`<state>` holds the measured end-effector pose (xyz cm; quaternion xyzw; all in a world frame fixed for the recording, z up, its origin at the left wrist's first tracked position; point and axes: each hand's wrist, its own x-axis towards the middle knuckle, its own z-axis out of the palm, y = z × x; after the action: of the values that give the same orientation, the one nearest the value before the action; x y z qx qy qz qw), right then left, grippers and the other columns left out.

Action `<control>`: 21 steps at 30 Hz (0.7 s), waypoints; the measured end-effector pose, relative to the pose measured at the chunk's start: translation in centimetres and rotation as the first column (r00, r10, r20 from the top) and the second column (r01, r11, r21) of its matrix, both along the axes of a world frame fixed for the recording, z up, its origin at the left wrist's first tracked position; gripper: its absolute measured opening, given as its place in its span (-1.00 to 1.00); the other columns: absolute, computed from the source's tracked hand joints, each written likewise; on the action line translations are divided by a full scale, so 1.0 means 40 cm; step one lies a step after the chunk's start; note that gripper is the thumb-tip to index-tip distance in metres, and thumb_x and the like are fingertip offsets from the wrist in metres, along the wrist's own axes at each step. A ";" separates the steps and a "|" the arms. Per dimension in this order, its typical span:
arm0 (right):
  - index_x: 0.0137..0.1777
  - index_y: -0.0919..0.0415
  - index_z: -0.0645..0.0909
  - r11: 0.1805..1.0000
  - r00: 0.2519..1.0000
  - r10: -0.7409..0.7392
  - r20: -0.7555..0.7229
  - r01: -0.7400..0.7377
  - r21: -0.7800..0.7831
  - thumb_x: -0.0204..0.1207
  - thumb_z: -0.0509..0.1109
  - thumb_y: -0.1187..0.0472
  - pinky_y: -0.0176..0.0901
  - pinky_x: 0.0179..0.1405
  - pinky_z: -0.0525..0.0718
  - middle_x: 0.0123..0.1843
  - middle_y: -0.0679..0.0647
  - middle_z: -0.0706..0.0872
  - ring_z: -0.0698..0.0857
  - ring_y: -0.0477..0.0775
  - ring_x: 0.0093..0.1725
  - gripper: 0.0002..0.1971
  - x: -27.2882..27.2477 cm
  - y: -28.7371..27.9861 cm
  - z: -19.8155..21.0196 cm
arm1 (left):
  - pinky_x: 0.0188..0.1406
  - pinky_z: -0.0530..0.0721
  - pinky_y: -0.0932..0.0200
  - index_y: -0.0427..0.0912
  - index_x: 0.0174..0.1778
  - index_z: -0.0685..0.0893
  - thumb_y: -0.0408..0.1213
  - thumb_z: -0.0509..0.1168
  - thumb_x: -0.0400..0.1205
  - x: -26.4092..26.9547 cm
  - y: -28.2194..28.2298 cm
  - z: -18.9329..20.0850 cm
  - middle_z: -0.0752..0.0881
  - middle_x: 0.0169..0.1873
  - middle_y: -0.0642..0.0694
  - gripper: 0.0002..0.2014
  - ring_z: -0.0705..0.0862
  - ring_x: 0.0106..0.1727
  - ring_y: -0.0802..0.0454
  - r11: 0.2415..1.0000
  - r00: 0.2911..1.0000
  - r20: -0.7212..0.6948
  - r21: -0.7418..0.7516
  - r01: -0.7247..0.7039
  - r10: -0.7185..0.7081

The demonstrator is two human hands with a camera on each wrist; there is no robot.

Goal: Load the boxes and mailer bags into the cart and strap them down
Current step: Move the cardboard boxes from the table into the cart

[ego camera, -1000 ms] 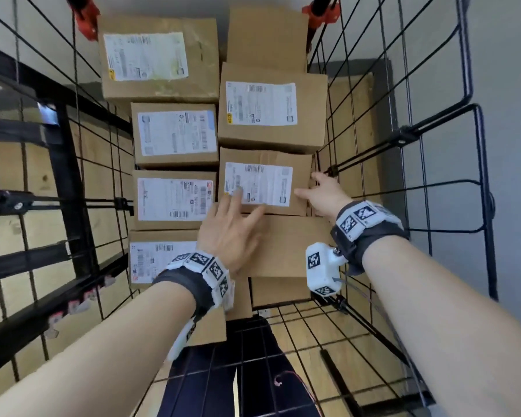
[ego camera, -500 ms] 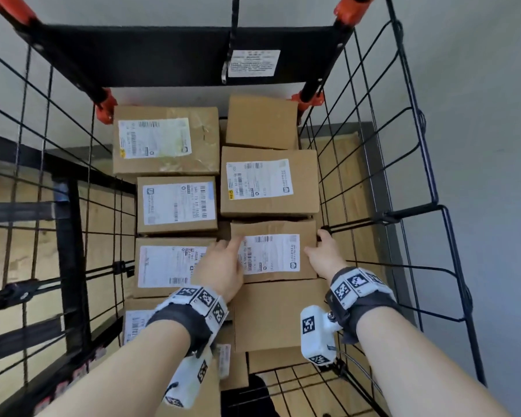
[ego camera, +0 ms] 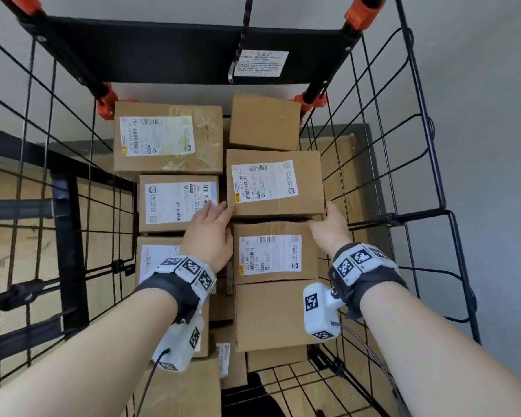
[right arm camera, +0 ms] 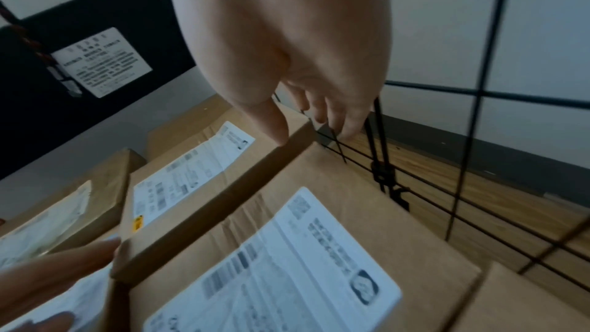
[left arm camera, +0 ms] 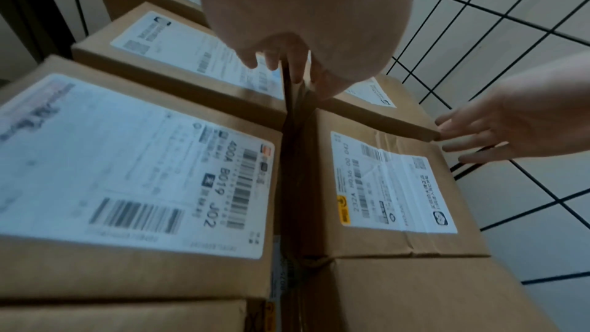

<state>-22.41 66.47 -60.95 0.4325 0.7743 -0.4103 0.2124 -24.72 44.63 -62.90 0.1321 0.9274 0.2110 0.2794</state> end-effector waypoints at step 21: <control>0.66 -0.02 0.00 0.660 0.694 0.719 0.034 -0.697 0.282 0.49 0.38 -0.12 0.40 0.61 -0.10 0.71 0.08 -0.02 -0.16 0.27 0.68 -0.15 -0.564 -0.123 -0.091 | 0.57 0.14 -0.15 0.21 0.60 0.16 0.13 0.00 0.63 -0.108 0.008 -0.070 0.11 0.66 -0.08 -0.43 0.09 0.66 -0.15 0.954 0.920 -0.256 -0.110 0.278 -0.297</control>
<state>-44.95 61.55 -64.59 0.1054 0.9379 -0.2013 0.2621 -29.04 44.93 -65.71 0.2842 0.9342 0.1142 0.1831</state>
